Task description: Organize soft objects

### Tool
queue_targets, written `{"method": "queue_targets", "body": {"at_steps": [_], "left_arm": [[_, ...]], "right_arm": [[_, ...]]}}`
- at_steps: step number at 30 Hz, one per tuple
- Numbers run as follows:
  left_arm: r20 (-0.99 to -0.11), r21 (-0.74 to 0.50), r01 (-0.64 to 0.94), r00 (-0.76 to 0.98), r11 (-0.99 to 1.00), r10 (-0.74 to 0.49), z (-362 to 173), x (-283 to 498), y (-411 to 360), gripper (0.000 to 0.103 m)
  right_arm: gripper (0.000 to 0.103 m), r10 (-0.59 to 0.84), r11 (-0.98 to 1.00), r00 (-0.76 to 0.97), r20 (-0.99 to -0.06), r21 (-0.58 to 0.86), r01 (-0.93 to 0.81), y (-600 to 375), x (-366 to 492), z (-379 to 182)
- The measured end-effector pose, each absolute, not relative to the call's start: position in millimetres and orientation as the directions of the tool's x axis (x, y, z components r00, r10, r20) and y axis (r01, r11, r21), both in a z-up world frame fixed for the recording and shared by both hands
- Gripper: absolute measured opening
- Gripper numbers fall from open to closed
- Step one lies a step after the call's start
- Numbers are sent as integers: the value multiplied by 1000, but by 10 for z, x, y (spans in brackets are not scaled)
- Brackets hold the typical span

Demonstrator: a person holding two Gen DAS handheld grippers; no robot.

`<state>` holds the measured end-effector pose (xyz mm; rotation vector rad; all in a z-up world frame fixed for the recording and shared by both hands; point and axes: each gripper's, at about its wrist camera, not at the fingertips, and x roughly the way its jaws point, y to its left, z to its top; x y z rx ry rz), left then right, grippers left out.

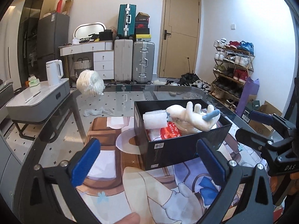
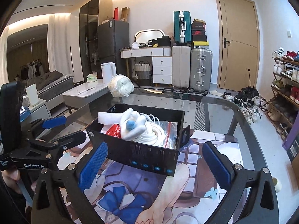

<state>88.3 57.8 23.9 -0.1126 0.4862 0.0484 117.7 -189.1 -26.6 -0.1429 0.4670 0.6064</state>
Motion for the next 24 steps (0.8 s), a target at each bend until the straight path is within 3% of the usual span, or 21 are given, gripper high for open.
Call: {"method": "queue_targets", "body": {"at_steps": [24], "left_arm": [[-413, -56, -75, 910, 996, 45, 243, 756, 426, 103]], "right_arm": [[103, 522, 821, 759, -390, -11, -571, -1991, 886, -348]]}}
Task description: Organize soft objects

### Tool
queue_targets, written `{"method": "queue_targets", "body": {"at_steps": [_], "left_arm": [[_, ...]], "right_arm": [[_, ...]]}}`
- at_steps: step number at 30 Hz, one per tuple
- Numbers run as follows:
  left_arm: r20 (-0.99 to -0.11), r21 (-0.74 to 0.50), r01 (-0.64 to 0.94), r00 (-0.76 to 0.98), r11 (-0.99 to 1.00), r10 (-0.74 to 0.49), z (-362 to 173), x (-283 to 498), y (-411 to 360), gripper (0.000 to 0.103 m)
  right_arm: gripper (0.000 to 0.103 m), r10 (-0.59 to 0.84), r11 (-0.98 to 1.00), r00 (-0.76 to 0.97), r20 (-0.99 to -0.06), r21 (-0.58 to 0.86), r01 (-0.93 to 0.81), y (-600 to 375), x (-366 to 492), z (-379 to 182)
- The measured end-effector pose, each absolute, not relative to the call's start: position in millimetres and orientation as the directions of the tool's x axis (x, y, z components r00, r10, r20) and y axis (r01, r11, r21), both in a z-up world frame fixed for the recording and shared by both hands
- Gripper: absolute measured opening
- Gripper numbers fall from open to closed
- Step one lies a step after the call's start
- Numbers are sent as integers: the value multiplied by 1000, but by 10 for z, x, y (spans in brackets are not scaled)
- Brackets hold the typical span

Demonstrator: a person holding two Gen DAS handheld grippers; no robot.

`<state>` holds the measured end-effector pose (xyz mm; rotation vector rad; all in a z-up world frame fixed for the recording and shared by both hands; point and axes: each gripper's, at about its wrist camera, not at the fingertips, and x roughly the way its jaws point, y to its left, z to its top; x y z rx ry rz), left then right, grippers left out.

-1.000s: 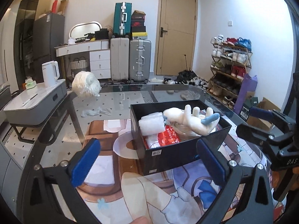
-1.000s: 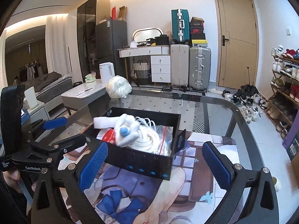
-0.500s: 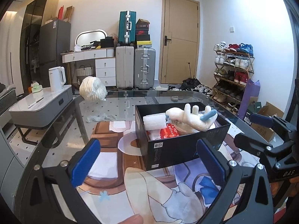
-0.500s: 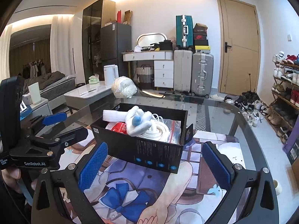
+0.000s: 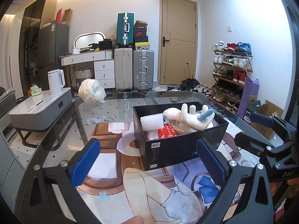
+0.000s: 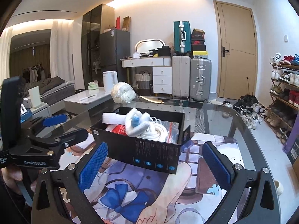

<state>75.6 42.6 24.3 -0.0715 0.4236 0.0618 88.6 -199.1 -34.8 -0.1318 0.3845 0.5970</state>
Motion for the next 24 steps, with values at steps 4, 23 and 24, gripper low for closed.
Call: {"method": "queue_targets", "body": {"at_steps": [4, 23, 24], "left_arm": [[-410, -67, -75, 911, 995, 41, 234, 747, 443, 103], [-397, -78, -83, 917, 993, 45, 241, 720, 485, 103], [-398, -79, -83, 916, 993, 45, 240, 720, 485, 103]], "right_arm": [[103, 526, 822, 764, -374, -6, -569, -2014, 857, -327], [103, 523, 827, 770, -367, -3, -563, -2044, 858, -311], [103, 523, 827, 770, -365, -3, -562, -2042, 856, -304]]}}
